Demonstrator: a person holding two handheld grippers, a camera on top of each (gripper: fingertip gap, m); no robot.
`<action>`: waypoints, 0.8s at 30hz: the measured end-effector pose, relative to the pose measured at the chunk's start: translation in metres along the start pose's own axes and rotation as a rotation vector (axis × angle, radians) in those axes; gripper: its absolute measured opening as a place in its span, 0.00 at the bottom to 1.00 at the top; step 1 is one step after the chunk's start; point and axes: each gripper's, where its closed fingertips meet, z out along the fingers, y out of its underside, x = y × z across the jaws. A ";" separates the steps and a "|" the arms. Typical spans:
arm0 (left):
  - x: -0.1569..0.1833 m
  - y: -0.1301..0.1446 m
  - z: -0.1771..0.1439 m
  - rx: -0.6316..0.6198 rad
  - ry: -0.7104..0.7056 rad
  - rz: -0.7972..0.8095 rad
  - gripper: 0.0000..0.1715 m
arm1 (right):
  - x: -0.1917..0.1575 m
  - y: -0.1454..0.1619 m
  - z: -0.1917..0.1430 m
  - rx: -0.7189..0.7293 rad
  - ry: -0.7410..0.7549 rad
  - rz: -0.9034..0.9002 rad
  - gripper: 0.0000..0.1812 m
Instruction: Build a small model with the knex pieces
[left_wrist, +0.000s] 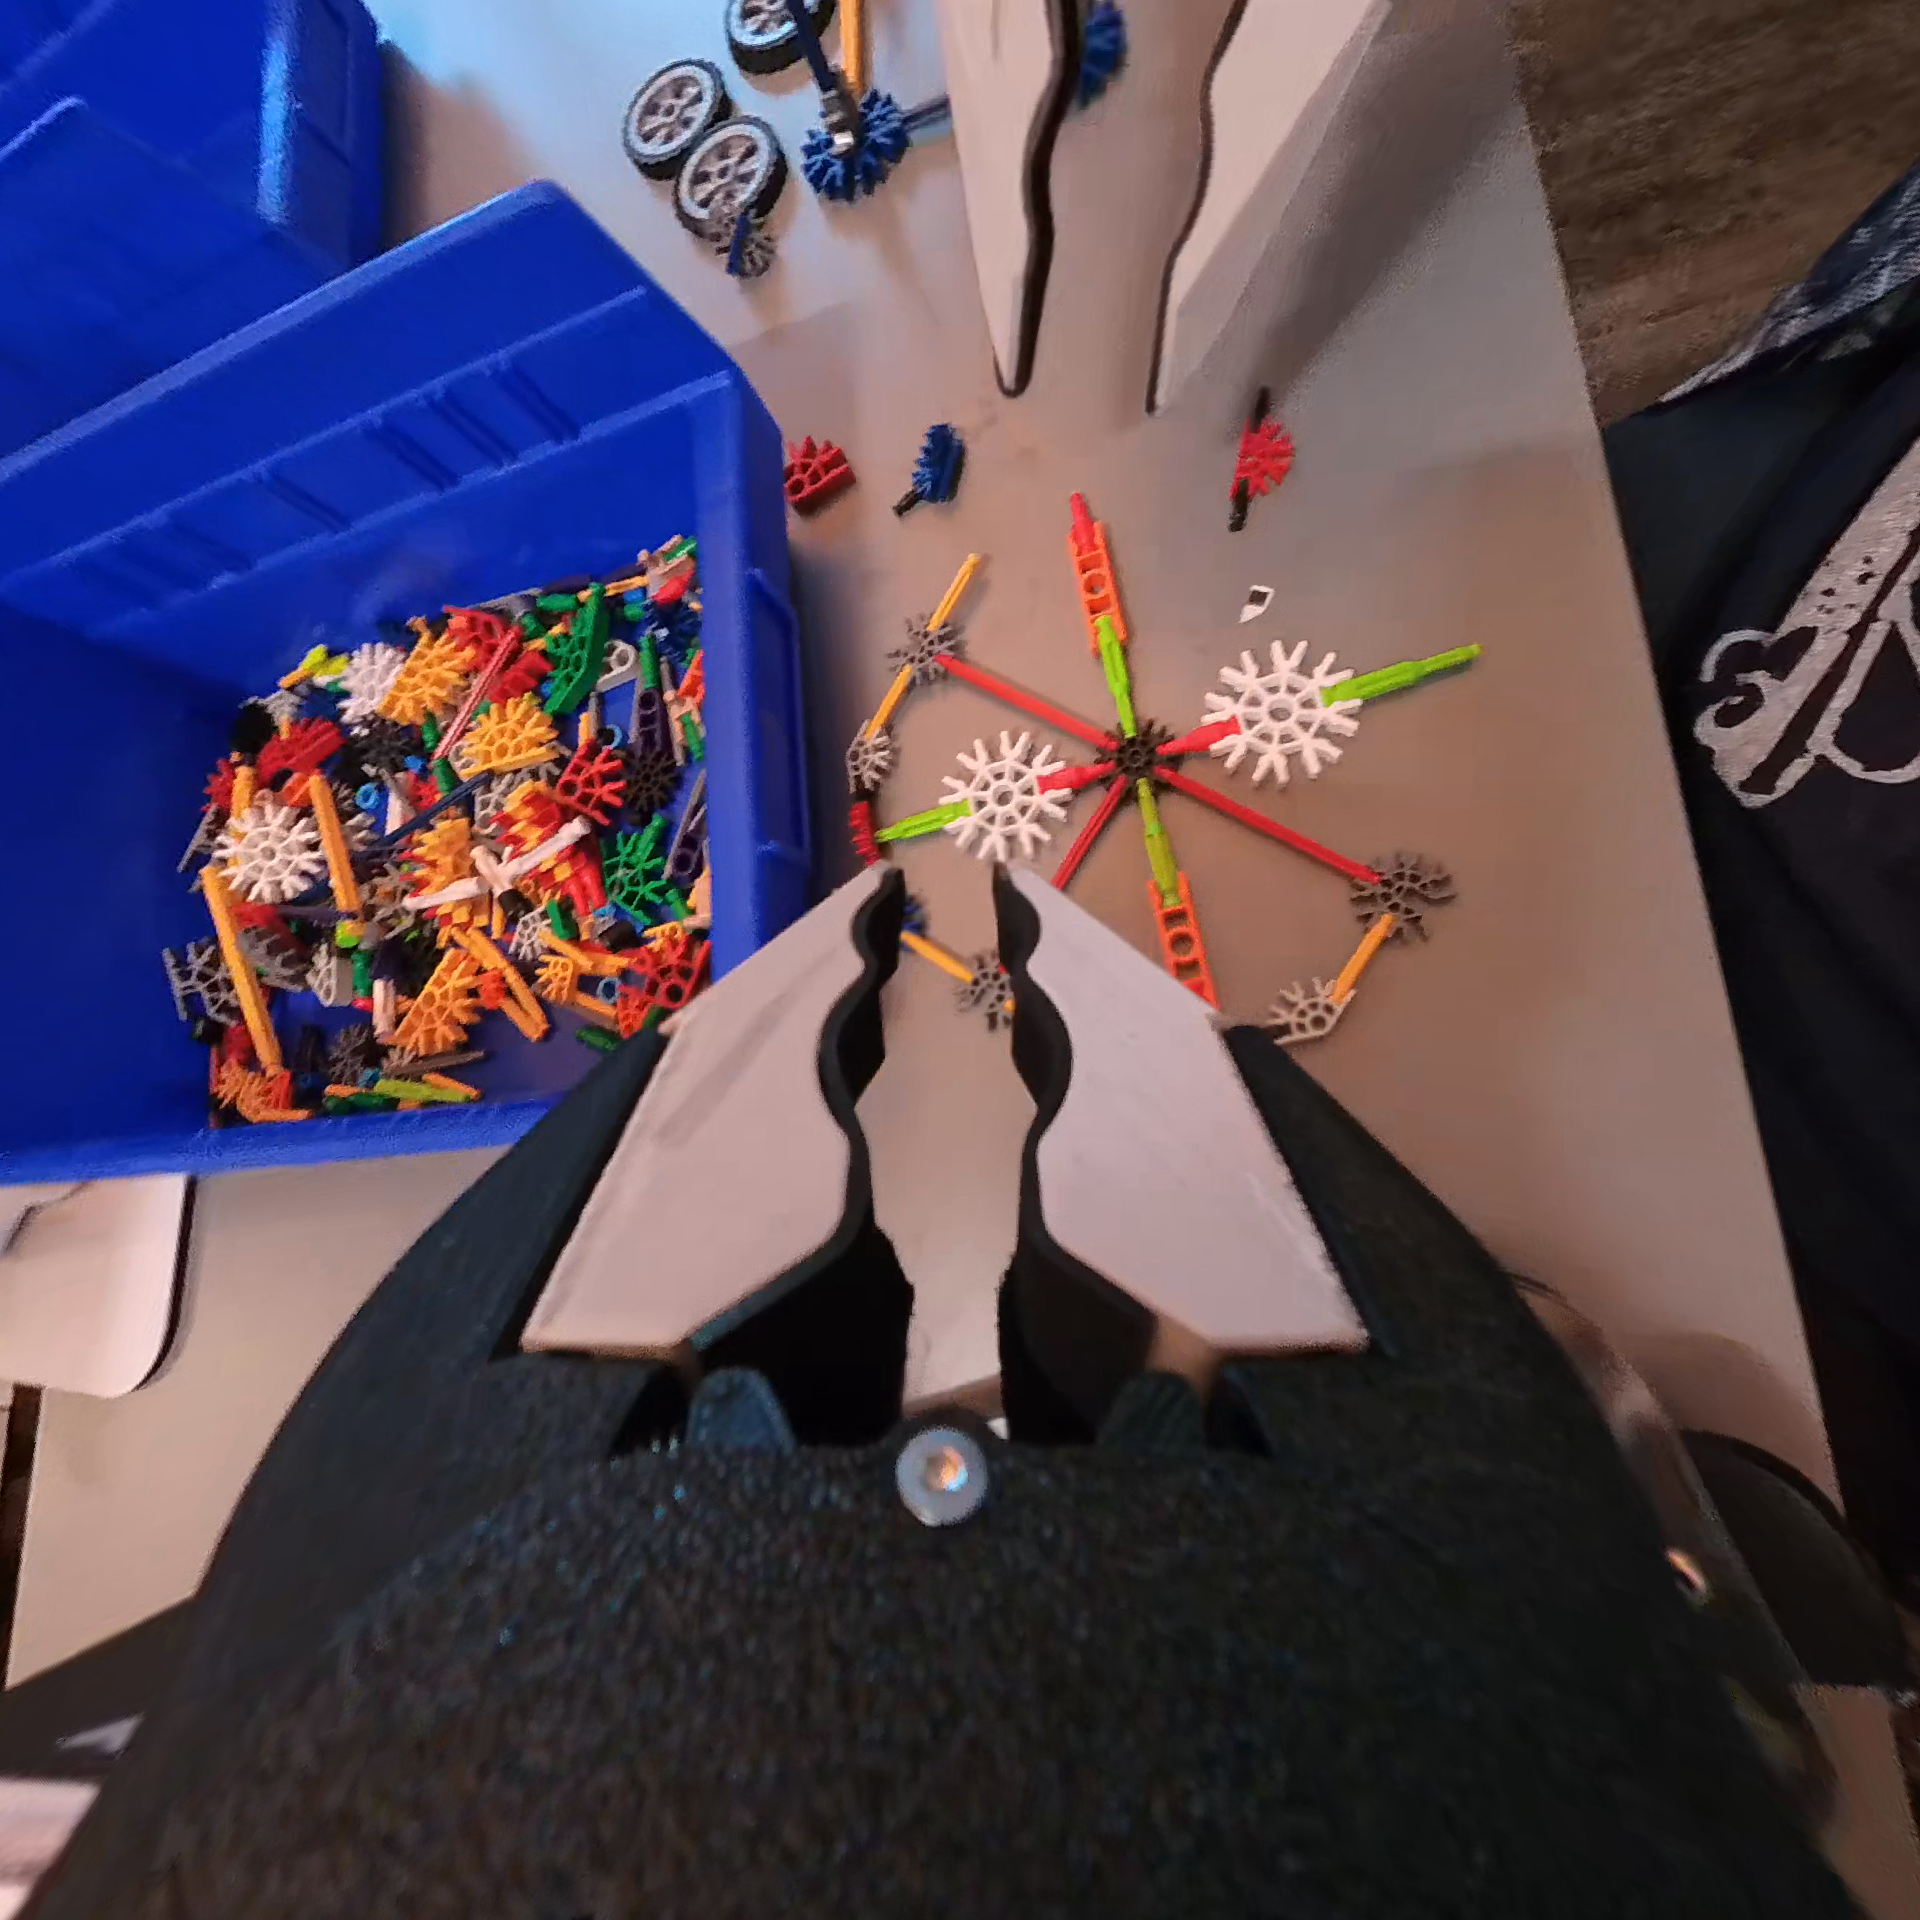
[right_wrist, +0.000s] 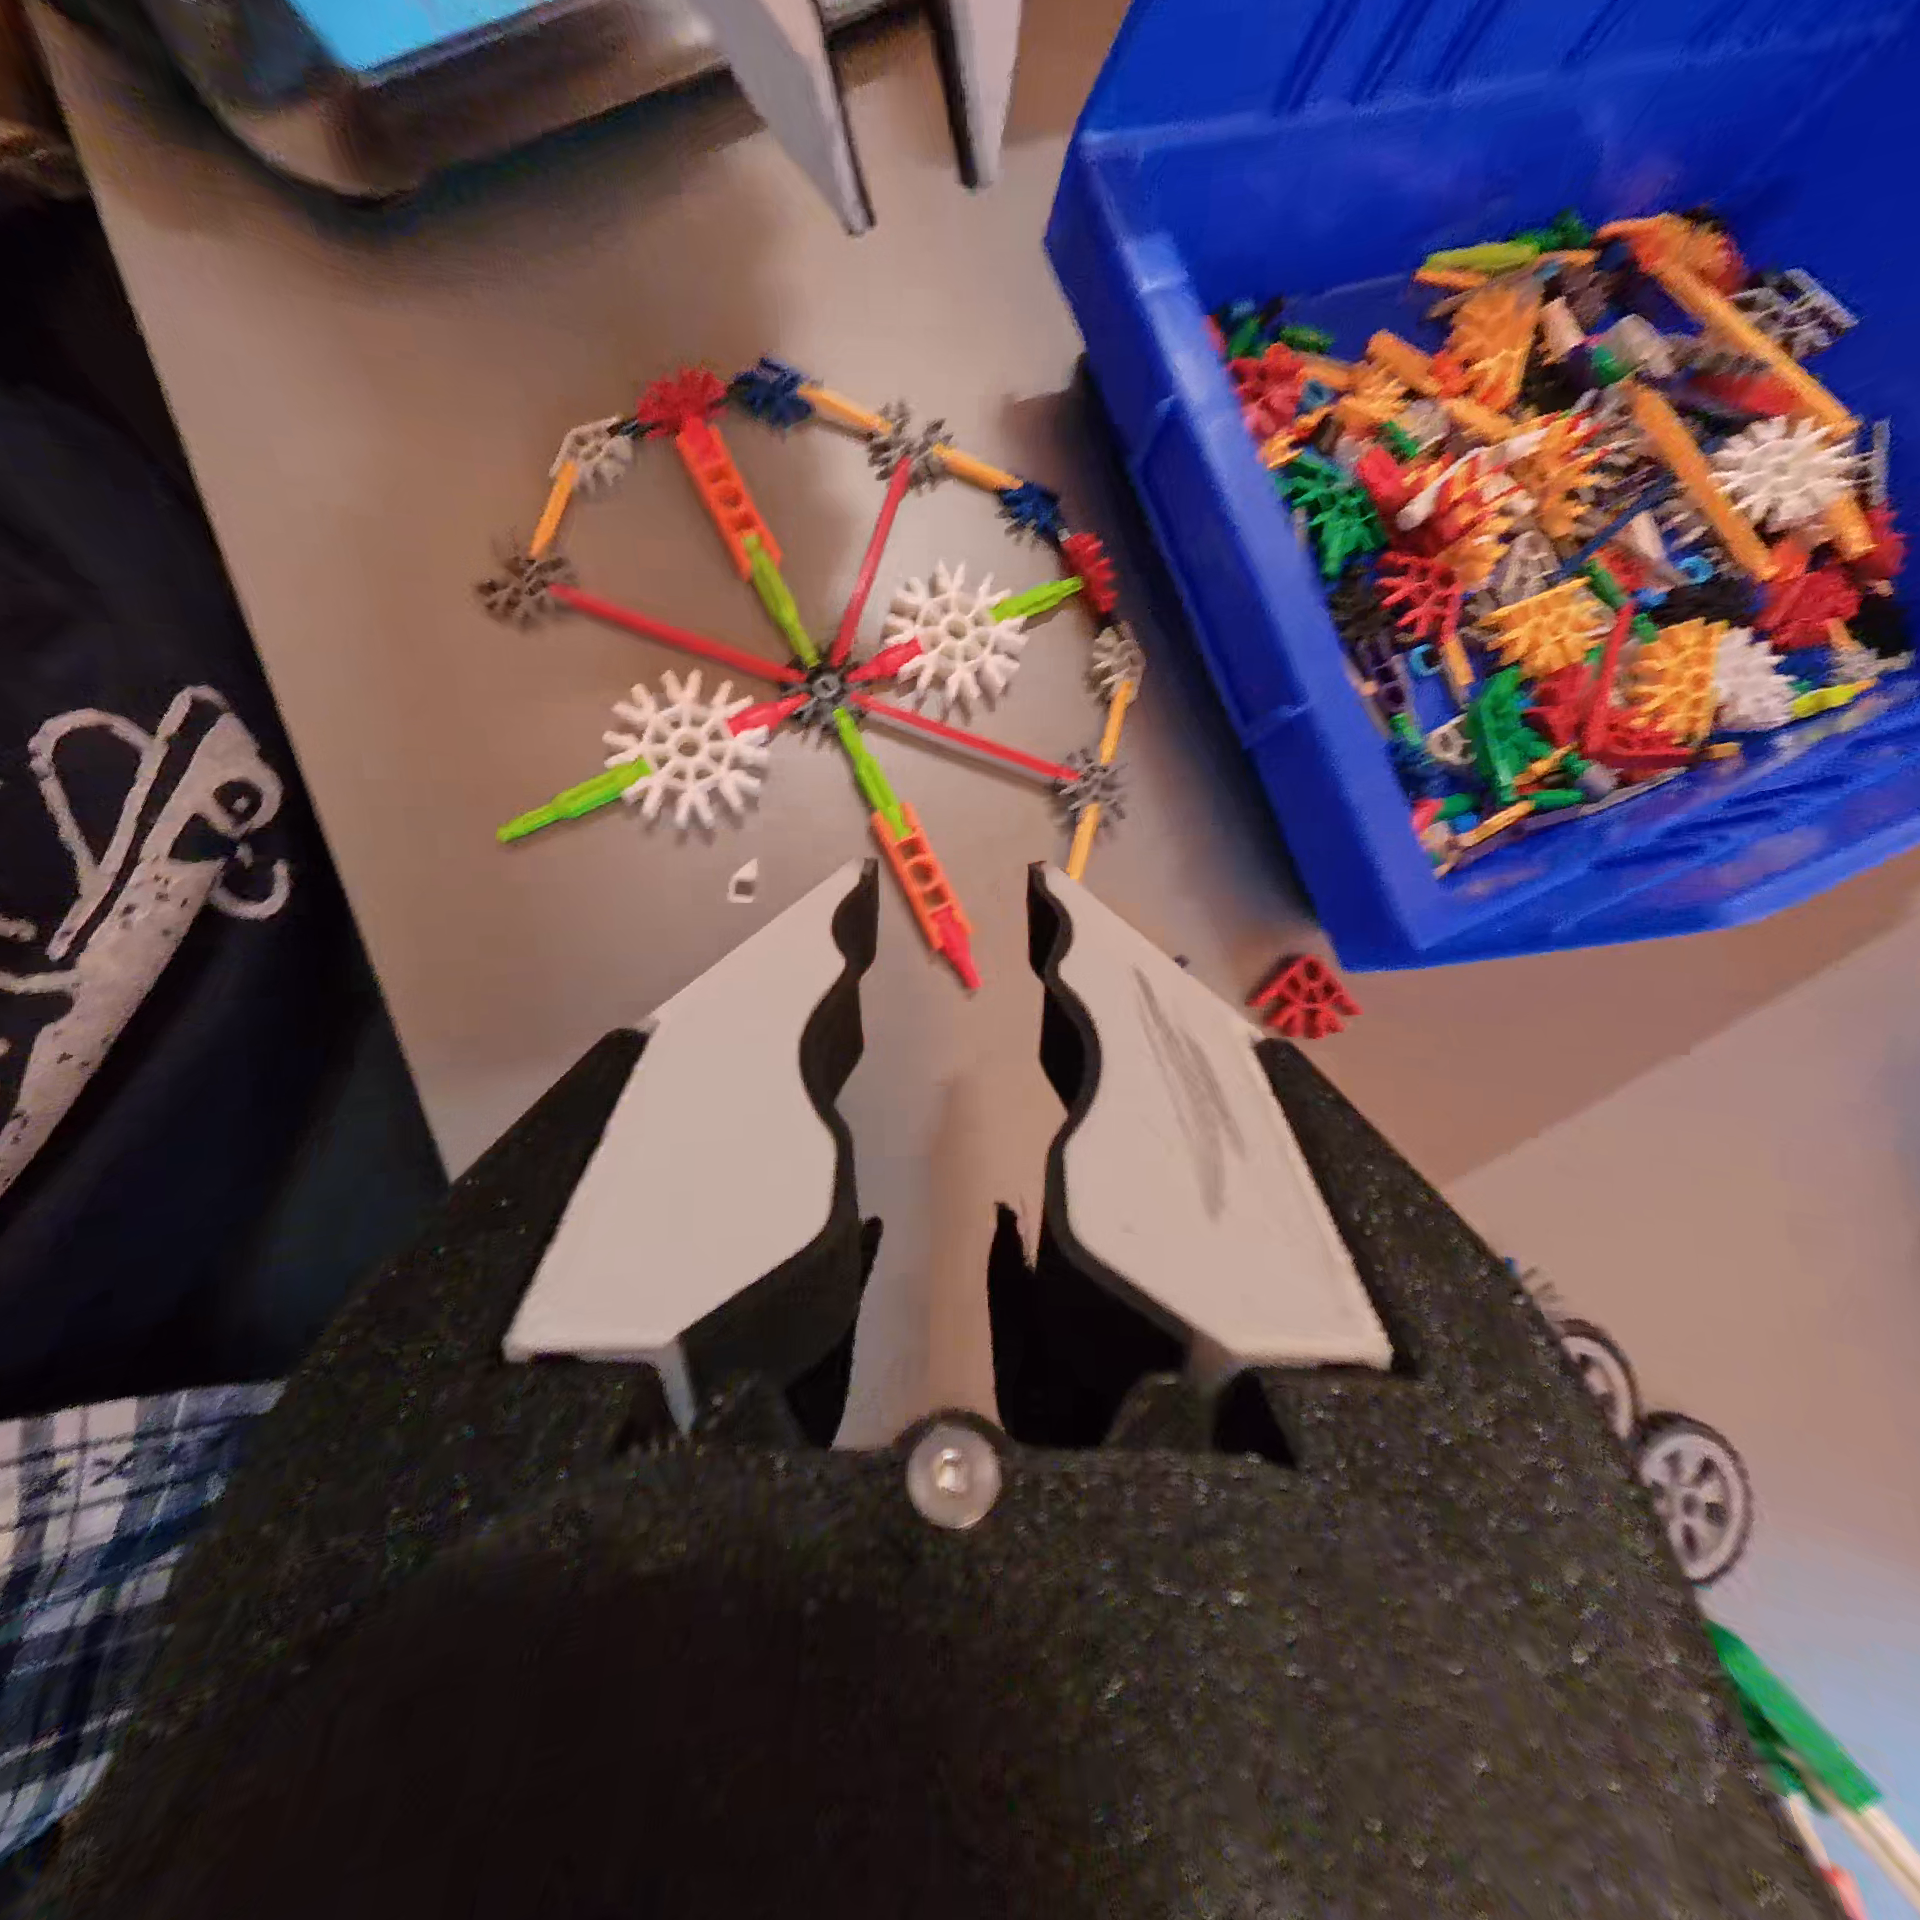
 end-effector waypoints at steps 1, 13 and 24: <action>-0.004 0.002 -0.002 0.004 -0.017 -0.008 0.10 | 0.007 -0.005 0.000 0.011 0.012 0.007 0.15; -0.051 0.015 -0.025 0.081 -0.163 -0.086 0.10 | 0.109 -0.061 -0.015 0.060 0.204 0.069 0.15; -0.085 0.008 -0.030 0.174 -0.255 -0.108 0.12 | 0.136 -0.076 -0.017 0.030 0.235 0.057 0.15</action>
